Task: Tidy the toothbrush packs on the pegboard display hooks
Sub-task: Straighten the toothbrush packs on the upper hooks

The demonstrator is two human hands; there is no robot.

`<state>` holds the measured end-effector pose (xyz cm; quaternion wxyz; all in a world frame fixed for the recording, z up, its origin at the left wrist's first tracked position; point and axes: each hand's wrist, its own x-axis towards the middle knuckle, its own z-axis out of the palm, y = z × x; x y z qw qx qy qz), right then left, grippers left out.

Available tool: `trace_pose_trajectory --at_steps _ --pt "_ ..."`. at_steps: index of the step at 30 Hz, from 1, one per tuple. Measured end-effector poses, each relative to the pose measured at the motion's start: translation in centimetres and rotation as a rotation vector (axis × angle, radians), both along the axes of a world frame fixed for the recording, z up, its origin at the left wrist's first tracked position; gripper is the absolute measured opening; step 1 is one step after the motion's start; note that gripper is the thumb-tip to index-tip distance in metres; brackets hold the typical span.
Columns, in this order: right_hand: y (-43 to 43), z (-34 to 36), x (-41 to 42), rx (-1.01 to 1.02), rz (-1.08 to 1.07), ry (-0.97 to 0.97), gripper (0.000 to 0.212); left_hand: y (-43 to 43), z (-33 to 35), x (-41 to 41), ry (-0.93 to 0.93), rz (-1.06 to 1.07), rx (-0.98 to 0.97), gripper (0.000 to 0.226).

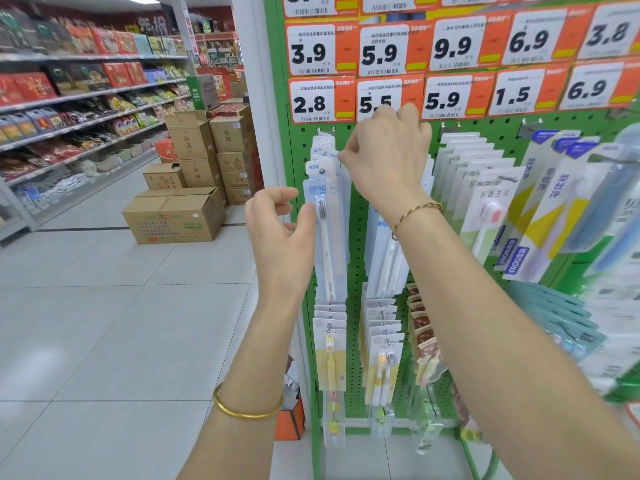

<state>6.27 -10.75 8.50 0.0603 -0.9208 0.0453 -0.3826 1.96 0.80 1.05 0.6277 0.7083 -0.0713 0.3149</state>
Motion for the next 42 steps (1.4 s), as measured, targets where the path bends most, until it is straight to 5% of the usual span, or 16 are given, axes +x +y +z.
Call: trace_pose_trajectory --at_steps 10,15,24,35,42 --pt "-1.6 -1.9 -4.0 0.035 -0.047 -0.050 0.018 -1.3 -2.3 -2.1 -0.014 -0.179 0.036 0.020" --pt "-4.2 -4.3 -6.9 0.117 0.103 -0.009 0.020 -2.3 -4.5 -3.1 0.067 -0.245 0.118 0.024" --pt "-9.1 -10.2 -11.1 0.597 0.417 0.299 0.014 -5.6 -10.3 -6.3 0.391 -0.582 0.153 0.039" --pt "-11.9 -21.5 -15.0 0.886 0.397 0.470 0.019 -10.0 -13.9 -8.0 0.564 -0.460 -0.087 0.005" --pt "-11.7 -24.3 -16.0 1.115 0.401 0.514 0.032 -11.2 -14.9 -6.3 0.657 -0.510 -0.116 0.016"
